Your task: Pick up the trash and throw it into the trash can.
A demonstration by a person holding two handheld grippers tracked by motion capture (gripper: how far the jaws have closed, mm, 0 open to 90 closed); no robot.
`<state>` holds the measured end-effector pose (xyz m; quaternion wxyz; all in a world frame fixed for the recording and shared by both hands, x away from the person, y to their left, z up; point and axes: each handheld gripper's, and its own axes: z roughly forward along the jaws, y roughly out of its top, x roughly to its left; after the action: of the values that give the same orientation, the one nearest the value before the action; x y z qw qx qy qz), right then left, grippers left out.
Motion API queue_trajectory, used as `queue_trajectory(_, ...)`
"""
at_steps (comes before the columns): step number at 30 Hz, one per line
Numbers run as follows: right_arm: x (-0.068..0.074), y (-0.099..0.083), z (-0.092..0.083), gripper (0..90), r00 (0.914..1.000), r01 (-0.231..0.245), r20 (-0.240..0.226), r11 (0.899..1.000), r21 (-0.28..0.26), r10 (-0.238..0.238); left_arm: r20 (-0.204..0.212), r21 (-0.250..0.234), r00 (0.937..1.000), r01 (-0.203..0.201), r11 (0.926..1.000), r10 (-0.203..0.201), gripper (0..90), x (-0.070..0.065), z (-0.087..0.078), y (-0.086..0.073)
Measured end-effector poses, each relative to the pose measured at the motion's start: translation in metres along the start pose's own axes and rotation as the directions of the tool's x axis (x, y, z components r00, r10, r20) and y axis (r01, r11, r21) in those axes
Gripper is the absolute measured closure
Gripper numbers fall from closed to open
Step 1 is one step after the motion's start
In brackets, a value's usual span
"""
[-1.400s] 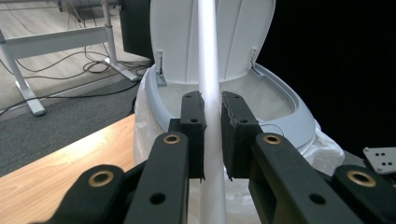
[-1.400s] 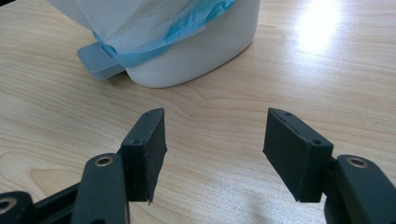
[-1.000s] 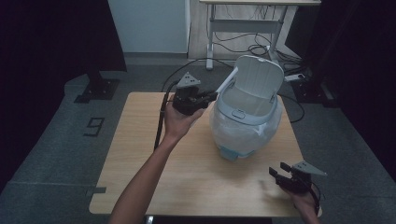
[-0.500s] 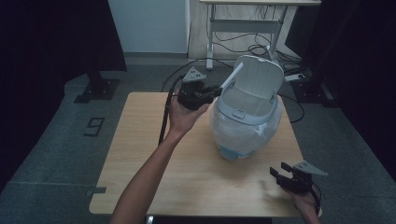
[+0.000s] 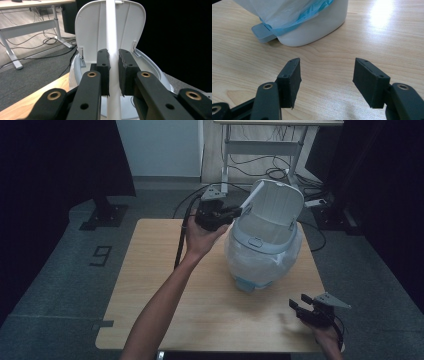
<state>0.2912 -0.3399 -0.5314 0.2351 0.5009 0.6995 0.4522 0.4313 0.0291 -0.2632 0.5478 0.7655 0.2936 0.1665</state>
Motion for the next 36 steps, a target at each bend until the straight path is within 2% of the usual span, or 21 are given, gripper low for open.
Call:
queue_trajectory(17, -0.001, -0.001, 0.0, 38.5, 1.0, -0.004, -0.003, 1.0, 0.001, 0.004, 0.011, 0.011, 0.9999, -0.011, 0.9999, 0.011, 80.2, -0.003, 0.021, 0.013)
queue_trajectory(36, -0.003, -0.003, 0.001, 38.6, 1.0, -0.001, -0.004, 1.0, 0.011, 0.001, 0.024, 0.023, 0.9996, -0.018, 0.9996, 0.018, 80.1, -0.008, 0.051, 0.03)
